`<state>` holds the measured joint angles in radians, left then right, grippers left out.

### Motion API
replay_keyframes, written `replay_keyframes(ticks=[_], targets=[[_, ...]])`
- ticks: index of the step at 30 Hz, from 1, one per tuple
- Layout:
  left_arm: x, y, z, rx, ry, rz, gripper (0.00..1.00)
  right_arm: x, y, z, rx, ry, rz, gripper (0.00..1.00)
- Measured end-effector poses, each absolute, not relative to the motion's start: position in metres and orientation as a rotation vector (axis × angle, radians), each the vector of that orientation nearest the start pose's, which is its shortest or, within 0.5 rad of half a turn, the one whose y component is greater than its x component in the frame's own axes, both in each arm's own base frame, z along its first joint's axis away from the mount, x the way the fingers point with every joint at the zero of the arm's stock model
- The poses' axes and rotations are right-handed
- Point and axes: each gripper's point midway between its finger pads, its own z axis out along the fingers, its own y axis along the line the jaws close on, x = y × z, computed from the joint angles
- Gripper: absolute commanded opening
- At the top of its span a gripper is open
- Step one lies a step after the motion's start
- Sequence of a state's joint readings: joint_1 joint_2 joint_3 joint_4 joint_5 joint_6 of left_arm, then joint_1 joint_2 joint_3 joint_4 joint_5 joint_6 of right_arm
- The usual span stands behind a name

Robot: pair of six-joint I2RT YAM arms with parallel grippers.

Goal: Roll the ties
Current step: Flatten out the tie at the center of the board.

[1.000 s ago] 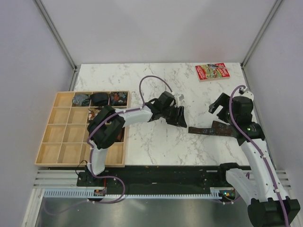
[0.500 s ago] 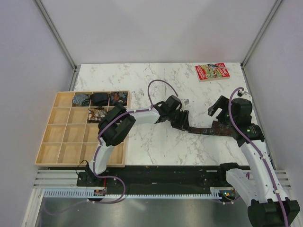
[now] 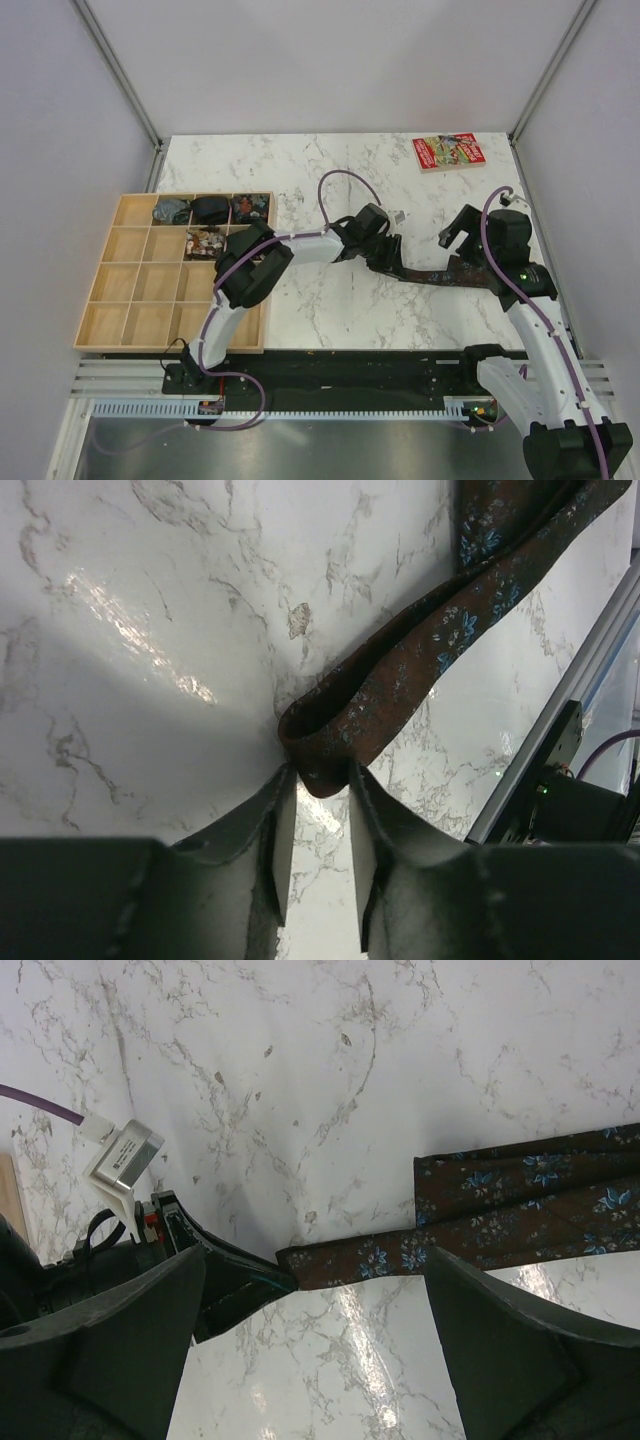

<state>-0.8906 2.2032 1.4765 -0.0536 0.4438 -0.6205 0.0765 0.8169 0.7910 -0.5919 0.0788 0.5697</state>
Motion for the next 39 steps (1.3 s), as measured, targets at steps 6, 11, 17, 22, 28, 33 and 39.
replay_keyframes(ticks=[6, 11, 17, 22, 28, 33, 39], targets=[[0.262, -0.480, 0.024, 0.575, 2.566, -1.182, 0.02, 0.266, 0.029, 0.179, 0.577, 2.136, 0.269, 0.98], [0.261, -0.479, 0.025, 0.567, 2.574, -1.169, 0.02, 0.263, 0.026, 0.168, 0.609, 2.152, 0.252, 0.98], [0.261, -0.451, 0.056, 0.470, 2.606, -1.067, 0.02, 0.256, 0.016, 0.152, 0.734, 2.152, 0.202, 0.98], [0.264, -0.402, 0.112, 0.338, 2.544, -1.041, 0.02, 0.249, 0.010, 0.136, 0.828, 2.144, 0.175, 0.98], [0.265, -0.352, 0.147, 0.193, 2.500, -1.003, 0.02, 0.240, 0.011, 0.108, 0.928, 2.168, 0.179, 0.97], [0.266, -0.323, 0.172, 0.113, 2.475, -0.981, 0.02, 0.231, 0.013, 0.080, 1.016, 2.188, 0.187, 0.91], [0.278, -0.312, 0.211, 0.074, 2.418, -0.987, 0.02, 0.231, 0.016, 0.053, 1.083, 2.211, 0.194, 0.83]])
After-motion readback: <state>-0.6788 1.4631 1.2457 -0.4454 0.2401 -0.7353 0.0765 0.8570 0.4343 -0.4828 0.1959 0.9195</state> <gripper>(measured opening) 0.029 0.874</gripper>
